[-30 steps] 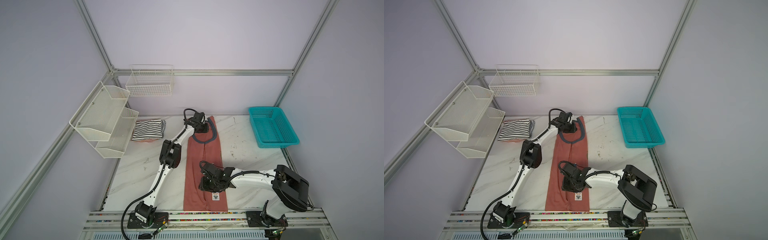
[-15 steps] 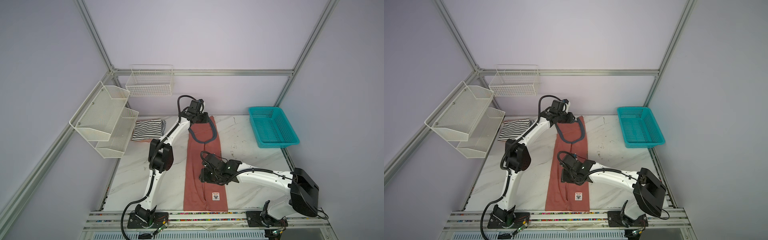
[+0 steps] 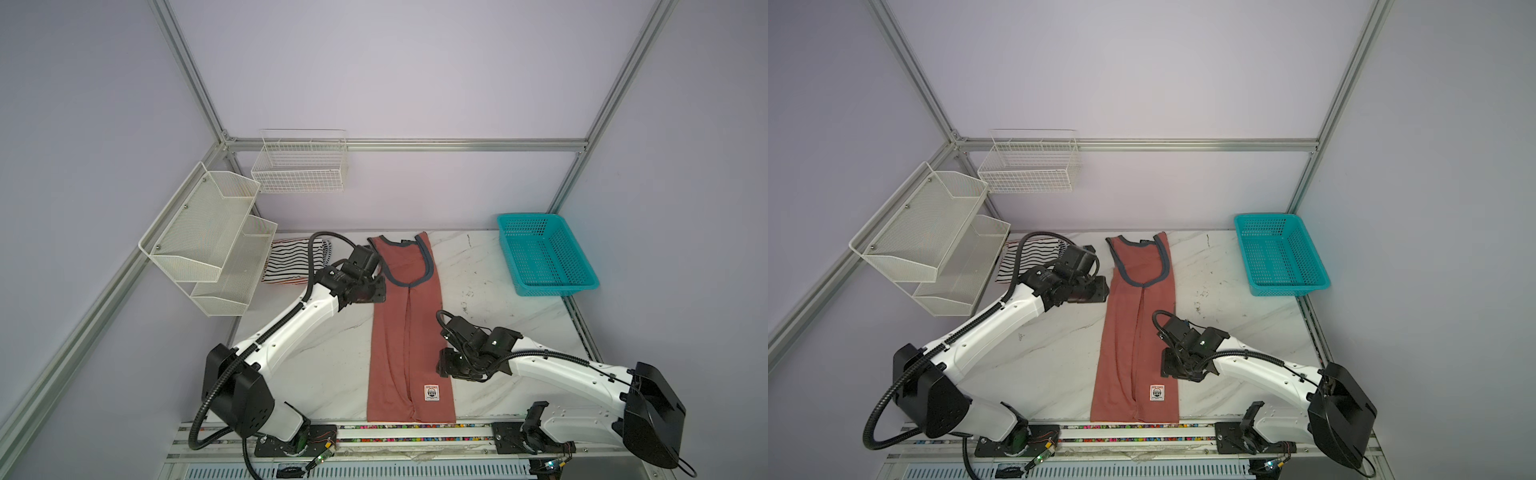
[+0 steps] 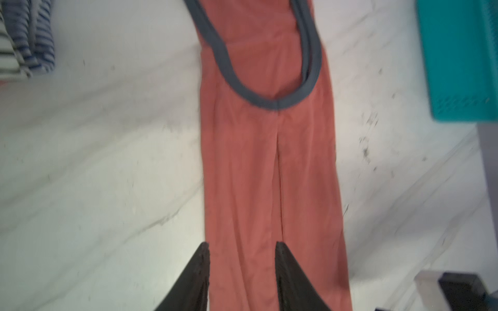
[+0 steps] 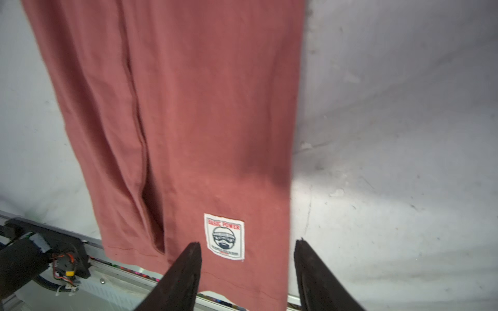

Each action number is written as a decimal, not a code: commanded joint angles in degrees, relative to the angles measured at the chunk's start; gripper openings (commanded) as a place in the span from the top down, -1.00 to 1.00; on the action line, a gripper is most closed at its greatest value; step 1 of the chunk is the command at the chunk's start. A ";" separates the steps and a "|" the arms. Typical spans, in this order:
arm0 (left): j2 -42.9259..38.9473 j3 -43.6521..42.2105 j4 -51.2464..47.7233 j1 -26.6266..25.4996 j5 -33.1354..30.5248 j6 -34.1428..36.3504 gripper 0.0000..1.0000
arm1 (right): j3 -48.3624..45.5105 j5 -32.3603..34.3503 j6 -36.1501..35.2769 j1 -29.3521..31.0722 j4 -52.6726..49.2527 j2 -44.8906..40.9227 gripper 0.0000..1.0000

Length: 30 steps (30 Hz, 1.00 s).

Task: Fold and stack the tank tops
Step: 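Move both grippers to the near hem and grasp it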

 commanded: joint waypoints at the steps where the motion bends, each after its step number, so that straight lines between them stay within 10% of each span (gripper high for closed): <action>1: -4.10 -9.11 -9.60 -3.71 2.54 -6.46 0.13 | -3.62 -3.75 2.83 1.07 -1.45 -3.81 -0.18; 30: -5.14 -33.12 -2.78 -22.46 19.50 -26.81 -0.14 | -11.45 -10.06 11.75 13.22 4.74 0.18 -0.14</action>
